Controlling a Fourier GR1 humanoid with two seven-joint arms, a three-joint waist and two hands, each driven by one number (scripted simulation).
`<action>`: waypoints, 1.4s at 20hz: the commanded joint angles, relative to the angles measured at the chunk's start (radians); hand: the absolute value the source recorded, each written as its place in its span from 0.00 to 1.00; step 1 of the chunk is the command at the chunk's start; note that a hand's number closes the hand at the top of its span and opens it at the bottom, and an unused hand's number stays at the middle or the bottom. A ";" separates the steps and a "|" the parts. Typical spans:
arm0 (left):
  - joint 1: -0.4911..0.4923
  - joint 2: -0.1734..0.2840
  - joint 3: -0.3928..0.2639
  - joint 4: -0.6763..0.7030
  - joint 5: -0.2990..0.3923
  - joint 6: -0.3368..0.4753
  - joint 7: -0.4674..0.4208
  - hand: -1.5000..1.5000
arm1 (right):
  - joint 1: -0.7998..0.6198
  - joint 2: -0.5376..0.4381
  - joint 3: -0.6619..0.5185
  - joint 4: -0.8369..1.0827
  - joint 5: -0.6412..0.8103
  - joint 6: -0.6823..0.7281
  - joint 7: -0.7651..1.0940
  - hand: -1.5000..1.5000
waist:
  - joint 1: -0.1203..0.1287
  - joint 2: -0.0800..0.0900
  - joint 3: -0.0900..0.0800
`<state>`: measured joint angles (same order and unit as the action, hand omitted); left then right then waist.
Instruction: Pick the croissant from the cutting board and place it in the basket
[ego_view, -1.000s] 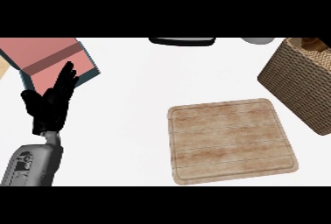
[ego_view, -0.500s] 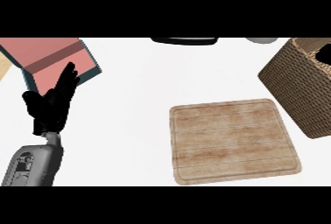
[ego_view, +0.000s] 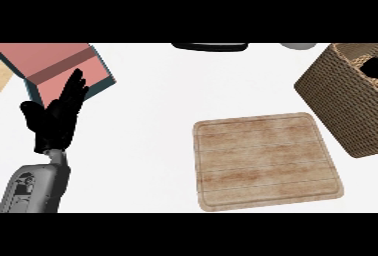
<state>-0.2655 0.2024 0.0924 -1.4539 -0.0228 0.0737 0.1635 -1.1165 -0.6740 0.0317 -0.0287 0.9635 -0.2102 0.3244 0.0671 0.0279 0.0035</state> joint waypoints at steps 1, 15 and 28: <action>0.000 0.022 0.027 0.007 0.028 -0.028 -0.007 0.50 | 0.046 -0.012 -0.016 0.015 -0.016 0.006 0.021 1.00 | -0.003 0.001 0.000; 0.010 -0.016 -0.009 -0.017 -0.012 0.008 -0.004 0.50 | 0.019 0.012 -0.182 -0.115 -0.179 -0.234 0.026 0.00 | -0.011 -0.002 0.001; 0.093 0.009 0.041 0.005 0.004 -0.006 -0.037 0.50 | 0.124 -0.084 -0.446 -0.252 -0.456 -0.322 -0.075 0.00 | -0.074 -0.031 -0.004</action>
<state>-0.2020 0.2083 0.1199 -1.4681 -0.0193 0.0699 0.1503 -1.0344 -0.7367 -0.3528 -0.2292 0.5813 -0.5376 0.2764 0.0169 0.0065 0.0017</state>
